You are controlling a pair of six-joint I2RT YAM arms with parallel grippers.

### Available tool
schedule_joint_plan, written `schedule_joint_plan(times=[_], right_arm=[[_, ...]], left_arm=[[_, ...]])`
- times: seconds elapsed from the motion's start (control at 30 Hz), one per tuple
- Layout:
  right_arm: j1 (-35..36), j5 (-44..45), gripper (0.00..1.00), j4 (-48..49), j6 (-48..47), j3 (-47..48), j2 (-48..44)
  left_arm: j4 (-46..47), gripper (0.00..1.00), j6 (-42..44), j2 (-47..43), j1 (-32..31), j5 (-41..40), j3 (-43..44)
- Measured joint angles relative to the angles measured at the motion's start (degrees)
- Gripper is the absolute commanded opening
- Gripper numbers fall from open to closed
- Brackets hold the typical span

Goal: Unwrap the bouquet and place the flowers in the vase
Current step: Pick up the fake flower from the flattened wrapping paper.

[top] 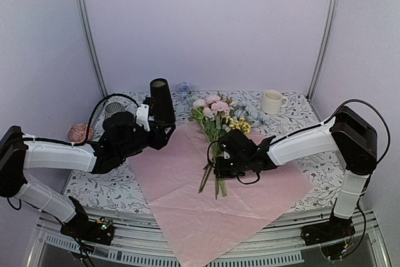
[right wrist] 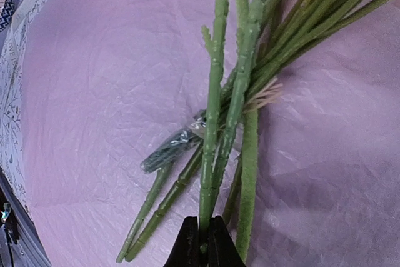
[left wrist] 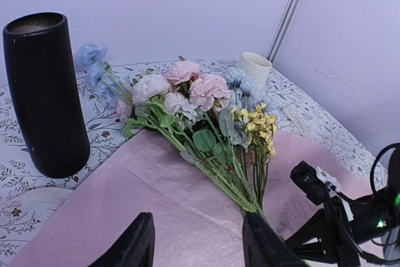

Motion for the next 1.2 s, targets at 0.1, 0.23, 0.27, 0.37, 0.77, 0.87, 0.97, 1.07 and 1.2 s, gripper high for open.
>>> schedule_joint_plan(times=[0.1, 0.23, 0.27, 0.37, 0.77, 0.87, 0.97, 1.07, 1.2], right_arm=[[0.0, 0.9, 0.04, -0.1, 0.5, -0.9, -1.7], [0.1, 1.9, 0.05, 0.0, 1.0, -2.9, -7.0], [0.1, 2.0, 0.06, 0.1, 1.1, -3.3, -8.1], [0.1, 2.8, 0.10, 0.3, 1.5, -3.8, -10.7], [0.1, 4.6, 0.09, 0.6, 2.1, -3.1, -9.2], [0.1, 4.6, 0.08, 0.3, 2.2, -3.1, -8.7], [0.1, 4.6, 0.08, 0.3, 1.9, -2.6, -8.7], [0.1, 4.8, 0.05, 1.0, 1.6, -2.2, -8.7], [0.1, 6.5, 0.04, 1.3, 0.8, -2.1, -9.0]], left_arm=[[0.0, 0.50, 0.0, 0.0, 0.0, 0.1, 0.0], [0.0, 0.50, 0.0, 0.0, 0.0, 0.1, 0.0], [0.0, 0.50, 0.0, 0.0, 0.0, 0.1, 0.0], [0.0, 0.50, 0.0, 0.0, 0.0, 0.2, 0.0], [0.0, 0.50, 0.0, 0.0, 0.0, 0.8, 0.0], [0.0, 0.51, 0.0, 0.0, 0.0, 1.2, 0.0], [0.0, 0.51, 0.0, 0.0, 0.0, 1.6, 0.0], [0.0, 0.51, 0.0, 0.0, 0.0, 2.2, 0.0], [0.0, 0.51, 0.0, 0.0, 0.0, 2.7, 0.0]])
